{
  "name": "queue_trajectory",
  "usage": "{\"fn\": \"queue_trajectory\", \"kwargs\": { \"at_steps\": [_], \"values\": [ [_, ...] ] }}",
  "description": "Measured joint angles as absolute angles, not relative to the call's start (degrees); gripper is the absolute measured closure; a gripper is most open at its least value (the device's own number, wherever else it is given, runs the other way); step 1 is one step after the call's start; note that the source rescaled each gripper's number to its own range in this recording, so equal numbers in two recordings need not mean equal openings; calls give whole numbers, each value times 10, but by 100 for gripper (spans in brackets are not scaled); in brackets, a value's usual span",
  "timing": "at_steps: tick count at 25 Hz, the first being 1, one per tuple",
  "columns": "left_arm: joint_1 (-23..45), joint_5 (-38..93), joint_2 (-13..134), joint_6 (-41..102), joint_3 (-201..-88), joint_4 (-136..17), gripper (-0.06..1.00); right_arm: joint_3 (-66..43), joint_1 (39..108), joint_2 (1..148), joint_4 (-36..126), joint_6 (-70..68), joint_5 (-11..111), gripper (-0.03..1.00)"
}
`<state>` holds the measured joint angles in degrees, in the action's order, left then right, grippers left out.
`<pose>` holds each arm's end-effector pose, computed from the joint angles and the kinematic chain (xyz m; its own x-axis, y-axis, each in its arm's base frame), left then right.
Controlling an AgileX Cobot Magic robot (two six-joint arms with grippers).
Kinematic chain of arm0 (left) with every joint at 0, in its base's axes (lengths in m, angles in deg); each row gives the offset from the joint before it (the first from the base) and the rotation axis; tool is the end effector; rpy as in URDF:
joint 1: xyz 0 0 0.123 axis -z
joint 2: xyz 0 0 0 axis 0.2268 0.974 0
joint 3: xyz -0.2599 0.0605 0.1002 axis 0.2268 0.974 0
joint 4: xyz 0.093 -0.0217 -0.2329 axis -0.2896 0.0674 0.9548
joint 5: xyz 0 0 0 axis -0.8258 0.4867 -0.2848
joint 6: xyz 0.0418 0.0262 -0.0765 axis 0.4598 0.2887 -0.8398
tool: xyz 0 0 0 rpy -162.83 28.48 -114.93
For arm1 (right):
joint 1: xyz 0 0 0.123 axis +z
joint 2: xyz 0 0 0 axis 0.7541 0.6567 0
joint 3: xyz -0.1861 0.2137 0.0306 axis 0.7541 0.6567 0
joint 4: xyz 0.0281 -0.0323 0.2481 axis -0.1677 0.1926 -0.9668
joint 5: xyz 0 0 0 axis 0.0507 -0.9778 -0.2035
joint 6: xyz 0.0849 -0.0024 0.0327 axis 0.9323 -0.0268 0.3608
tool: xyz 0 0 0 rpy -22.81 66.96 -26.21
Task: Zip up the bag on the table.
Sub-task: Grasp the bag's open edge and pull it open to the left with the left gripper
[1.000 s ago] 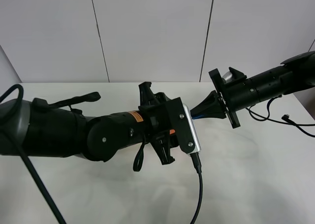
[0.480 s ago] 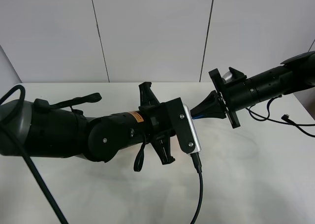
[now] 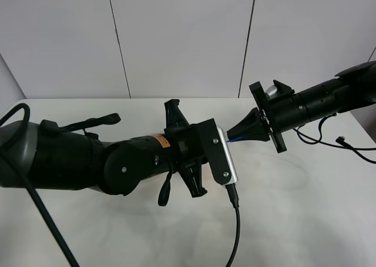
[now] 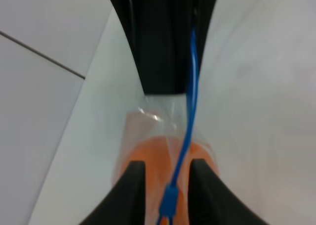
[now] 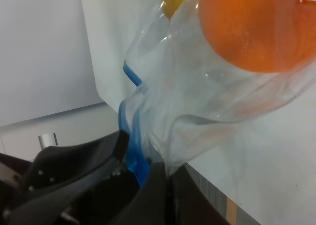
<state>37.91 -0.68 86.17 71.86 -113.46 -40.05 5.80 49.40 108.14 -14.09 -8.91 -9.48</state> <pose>0.2389 -0.2625 0.1957 0.2479 0.7705 -0.5872 0.6332 0.3299 0.7002 0.3308 0.0807 0.1965 -0.9963 0.0768 0.0375 0.0714 0.5076 0.8586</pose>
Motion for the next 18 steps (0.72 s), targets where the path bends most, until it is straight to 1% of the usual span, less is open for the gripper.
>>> {"fn": "queue_trajectory", "kwargs": {
  "at_steps": [15,17,18],
  "values": [
    [374,-30,863,719,-1122,-400,72,58,494,1081,-143,-89,-95,97],
    [374,-32,863,719,-1122,-400,76,58,494,1081,-143,-89,-95,97],
    [374,-32,863,719,-1122,-400,81,58,494,1081,-143,-89,-95,97]
  ]
}}
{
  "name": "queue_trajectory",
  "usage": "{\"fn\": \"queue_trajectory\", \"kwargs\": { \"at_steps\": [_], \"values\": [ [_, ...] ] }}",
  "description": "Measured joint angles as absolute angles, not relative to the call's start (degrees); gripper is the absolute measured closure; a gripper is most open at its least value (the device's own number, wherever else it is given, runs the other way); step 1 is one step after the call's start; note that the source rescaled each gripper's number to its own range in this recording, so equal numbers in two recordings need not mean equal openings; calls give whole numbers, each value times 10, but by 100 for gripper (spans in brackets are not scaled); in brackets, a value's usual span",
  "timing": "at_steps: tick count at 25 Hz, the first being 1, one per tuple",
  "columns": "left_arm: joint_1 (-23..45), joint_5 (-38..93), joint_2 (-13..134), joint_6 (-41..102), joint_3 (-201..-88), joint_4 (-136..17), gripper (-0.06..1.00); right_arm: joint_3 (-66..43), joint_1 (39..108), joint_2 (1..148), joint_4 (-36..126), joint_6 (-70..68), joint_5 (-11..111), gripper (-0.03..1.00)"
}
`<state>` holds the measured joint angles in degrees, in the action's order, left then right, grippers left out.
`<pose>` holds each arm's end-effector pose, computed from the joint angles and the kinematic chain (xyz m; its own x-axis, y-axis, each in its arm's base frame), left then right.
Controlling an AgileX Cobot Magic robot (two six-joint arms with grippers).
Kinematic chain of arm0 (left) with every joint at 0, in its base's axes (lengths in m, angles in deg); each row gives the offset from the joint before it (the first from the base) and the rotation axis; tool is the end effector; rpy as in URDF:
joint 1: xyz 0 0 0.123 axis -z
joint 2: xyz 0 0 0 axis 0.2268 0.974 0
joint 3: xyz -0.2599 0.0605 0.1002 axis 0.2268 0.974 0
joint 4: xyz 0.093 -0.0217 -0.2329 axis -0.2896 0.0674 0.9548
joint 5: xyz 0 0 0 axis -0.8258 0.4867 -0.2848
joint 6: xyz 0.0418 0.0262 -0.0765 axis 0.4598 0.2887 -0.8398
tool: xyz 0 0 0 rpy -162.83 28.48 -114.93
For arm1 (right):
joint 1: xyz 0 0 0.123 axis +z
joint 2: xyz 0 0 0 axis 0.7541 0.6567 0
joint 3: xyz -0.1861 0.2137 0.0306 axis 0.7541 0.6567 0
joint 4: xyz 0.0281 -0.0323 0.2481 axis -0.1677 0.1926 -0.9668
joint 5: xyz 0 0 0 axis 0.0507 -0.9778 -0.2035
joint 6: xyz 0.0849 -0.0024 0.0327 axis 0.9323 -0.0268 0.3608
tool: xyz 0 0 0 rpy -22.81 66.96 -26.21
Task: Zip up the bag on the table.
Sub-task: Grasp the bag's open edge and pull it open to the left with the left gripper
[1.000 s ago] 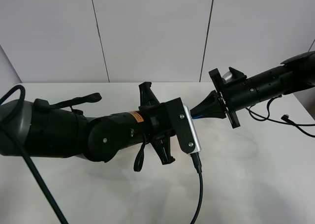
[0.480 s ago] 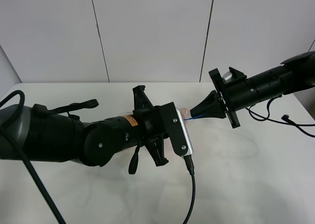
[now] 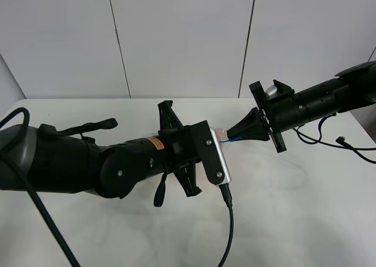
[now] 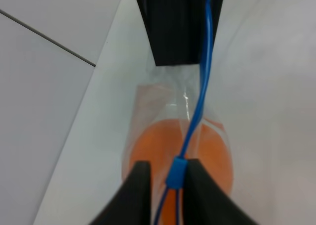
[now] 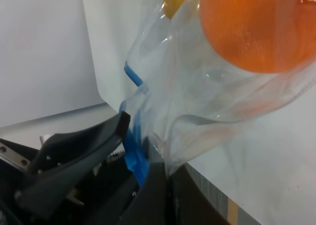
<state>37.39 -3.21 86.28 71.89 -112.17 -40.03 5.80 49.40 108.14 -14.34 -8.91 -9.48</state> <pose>0.2406 -0.2564 0.1923 0.2404 0.7778 -0.5807 0.6092 0.3448 0.7141 0.3310 0.0808 0.1968 -0.9961 0.0793 0.0378 0.0728 0.5045 0.8604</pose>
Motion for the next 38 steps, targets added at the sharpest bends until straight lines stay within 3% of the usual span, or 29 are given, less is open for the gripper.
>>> {"fn": "queue_trajectory", "kwargs": {
  "at_steps": [3,24,38],
  "values": [
    [374,-32,863,719,-1122,-400,94,58,494,1081,-145,-89,-95,97],
    [339,-36,863,720,-1110,-404,94,58,494,1081,-152,-88,-85,97],
    [308,-152,859,765,-968,-407,94,58,494,1082,-150,-88,-84,97]
  ]
}}
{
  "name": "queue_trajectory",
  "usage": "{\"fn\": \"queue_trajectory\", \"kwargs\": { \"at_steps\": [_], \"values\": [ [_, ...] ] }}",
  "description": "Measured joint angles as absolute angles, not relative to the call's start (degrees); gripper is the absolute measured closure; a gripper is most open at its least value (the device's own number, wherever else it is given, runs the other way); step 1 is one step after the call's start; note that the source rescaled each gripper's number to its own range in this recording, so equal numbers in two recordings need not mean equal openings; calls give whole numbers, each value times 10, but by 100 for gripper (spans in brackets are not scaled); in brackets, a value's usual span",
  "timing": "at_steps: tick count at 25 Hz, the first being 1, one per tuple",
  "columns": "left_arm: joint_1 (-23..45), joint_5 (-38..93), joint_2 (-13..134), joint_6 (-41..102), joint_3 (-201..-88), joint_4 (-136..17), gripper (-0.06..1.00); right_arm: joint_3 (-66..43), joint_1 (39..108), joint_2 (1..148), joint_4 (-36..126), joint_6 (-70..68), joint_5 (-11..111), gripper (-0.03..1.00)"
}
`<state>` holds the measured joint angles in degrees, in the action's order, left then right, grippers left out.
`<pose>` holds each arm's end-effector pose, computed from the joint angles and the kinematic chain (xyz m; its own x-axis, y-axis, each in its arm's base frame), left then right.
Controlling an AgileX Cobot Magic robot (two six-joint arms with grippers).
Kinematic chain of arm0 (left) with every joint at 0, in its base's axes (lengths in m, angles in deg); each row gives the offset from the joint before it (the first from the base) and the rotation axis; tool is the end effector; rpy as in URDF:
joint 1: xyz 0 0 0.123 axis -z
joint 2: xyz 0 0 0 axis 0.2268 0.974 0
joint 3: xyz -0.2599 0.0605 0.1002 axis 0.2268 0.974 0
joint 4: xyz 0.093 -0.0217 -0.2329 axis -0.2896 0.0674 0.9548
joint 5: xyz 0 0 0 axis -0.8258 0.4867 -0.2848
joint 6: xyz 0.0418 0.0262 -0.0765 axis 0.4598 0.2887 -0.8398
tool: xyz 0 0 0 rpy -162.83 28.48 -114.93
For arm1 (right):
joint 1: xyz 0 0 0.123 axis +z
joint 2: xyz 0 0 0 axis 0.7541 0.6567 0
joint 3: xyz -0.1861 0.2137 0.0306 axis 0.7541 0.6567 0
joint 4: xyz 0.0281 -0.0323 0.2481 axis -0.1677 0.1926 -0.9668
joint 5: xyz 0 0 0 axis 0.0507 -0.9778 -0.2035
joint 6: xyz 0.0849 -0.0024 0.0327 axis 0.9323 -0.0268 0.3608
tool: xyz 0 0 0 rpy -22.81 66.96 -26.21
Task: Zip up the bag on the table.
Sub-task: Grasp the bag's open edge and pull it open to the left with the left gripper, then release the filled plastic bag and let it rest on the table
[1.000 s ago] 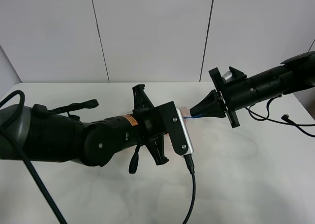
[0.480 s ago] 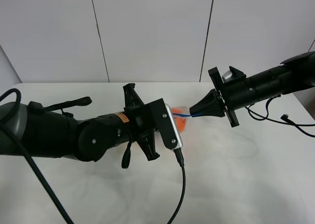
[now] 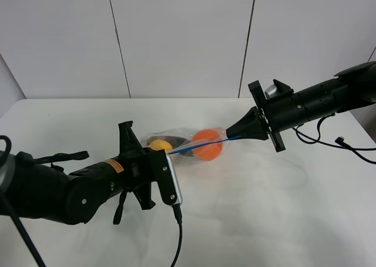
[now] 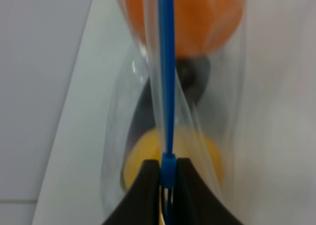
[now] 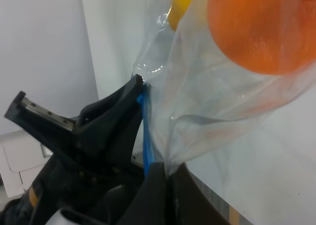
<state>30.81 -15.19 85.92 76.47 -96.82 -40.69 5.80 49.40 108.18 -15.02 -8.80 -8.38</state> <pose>0.2336 -0.1822 0.1459 0.1481 0.9013 -0.4071 0.5288 0.2757 0.8027 0.3331 0.0807 0.1964 -0.9943 0.1015 0.0326 0.0797 0.5042 0.8599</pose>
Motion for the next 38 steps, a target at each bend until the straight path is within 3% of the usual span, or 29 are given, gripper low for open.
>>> {"fn": "queue_trajectory", "kwargs": {
  "at_steps": [15,23,24,26,28,30,33,38],
  "values": [
    [121,-195,859,767,-910,-415,94,58,496,1082,-152,-87,-84,97],
    [106,-199,859,736,-907,-453,92,58,496,1082,-154,-86,-84,97],
    [105,-201,859,714,-907,-458,87,58,496,1082,-152,-86,-84,97],
    [102,-206,861,674,-906,-463,66,58,496,1082,-150,-86,-84,97],
    [94,-206,861,644,-906,-464,32,58,495,1082,-149,-86,-89,97],
    [77,-206,861,631,-906,-466,11,58,495,1082,-149,-86,-94,97],
    [30,-210,861,607,-906,-466,-1,58,495,1082,-148,-86,-96,97],
    [-36,-253,861,427,-905,-466,-5,58,495,1082,-148,-86,-97,97]
  ]
}}
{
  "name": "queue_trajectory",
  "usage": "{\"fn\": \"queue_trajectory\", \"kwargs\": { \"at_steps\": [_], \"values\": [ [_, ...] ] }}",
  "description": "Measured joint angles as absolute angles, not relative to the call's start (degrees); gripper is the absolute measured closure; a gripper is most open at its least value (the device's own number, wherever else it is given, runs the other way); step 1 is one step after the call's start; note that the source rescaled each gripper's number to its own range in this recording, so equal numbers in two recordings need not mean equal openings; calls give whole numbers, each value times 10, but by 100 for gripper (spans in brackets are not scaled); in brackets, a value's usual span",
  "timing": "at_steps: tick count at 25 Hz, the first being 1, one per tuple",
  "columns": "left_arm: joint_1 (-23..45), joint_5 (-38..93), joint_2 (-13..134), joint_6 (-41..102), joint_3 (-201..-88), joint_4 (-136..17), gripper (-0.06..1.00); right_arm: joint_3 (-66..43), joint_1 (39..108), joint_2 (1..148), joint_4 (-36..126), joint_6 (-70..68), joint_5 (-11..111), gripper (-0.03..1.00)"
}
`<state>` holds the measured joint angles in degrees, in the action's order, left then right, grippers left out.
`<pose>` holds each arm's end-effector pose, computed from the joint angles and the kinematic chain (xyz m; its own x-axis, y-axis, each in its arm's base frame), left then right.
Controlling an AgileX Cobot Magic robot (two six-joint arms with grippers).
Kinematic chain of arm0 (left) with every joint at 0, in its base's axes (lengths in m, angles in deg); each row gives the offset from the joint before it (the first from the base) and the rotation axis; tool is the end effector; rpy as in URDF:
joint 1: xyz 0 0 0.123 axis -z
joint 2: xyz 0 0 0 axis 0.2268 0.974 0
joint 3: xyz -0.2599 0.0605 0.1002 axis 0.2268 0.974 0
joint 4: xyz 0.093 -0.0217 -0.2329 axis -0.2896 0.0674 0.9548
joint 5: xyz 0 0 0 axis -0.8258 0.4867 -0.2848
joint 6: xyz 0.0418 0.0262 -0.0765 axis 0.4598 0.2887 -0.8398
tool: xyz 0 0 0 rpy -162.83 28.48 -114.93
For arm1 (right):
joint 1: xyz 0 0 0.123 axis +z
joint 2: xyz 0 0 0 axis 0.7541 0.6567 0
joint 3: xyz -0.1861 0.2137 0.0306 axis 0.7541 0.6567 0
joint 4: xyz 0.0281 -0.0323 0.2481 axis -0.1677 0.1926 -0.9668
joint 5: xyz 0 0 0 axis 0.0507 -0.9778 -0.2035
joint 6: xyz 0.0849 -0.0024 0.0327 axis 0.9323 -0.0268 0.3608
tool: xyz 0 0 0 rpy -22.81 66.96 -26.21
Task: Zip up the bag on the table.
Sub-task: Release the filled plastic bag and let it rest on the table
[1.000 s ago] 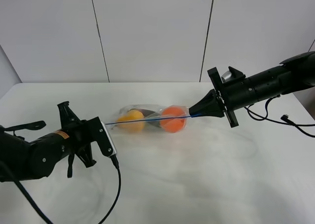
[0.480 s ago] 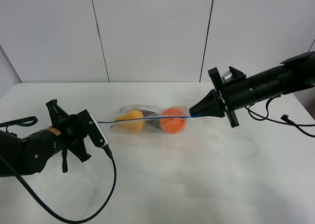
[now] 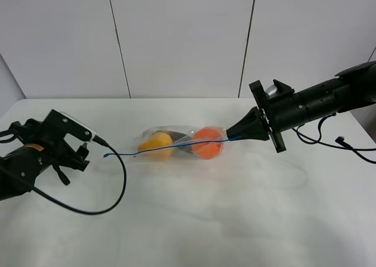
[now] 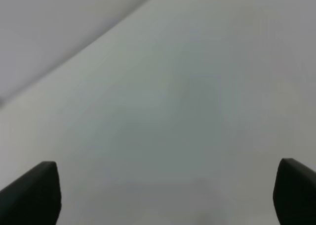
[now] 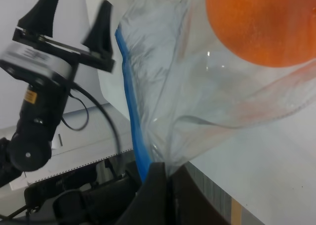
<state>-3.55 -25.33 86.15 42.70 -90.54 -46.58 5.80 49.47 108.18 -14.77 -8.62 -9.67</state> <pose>0.2755 -0.0151 0.1382 -0.4056 0.5087 -0.7594 0.0378 0.8395 0.5421 0.3311 0.0816 0.1971 -0.9956 0.0826 0.0448 0.0801 0.4973 0.8639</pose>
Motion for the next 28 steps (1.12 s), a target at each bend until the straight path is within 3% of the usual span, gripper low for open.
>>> {"fn": "queue_trajectory", "kwargs": {
  "at_steps": [5,9,22,25,28],
  "values": [
    [-88,-248,861,201,-907,-475,-5,58,495,1082,-148,-86,-97,97],
    [-124,-130,857,119,-939,-541,-5,58,495,1082,-148,-86,-97,97],
    [-134,651,861,45,-1274,-645,-5,58,495,1082,-147,-86,-97,97],
    [-134,772,878,38,-1340,-649,-5,58,495,1082,-147,-86,-97,97],
    [-134,808,883,29,-1376,-651,-5,58,495,1082,-147,-86,-97,97]
  ]
}}
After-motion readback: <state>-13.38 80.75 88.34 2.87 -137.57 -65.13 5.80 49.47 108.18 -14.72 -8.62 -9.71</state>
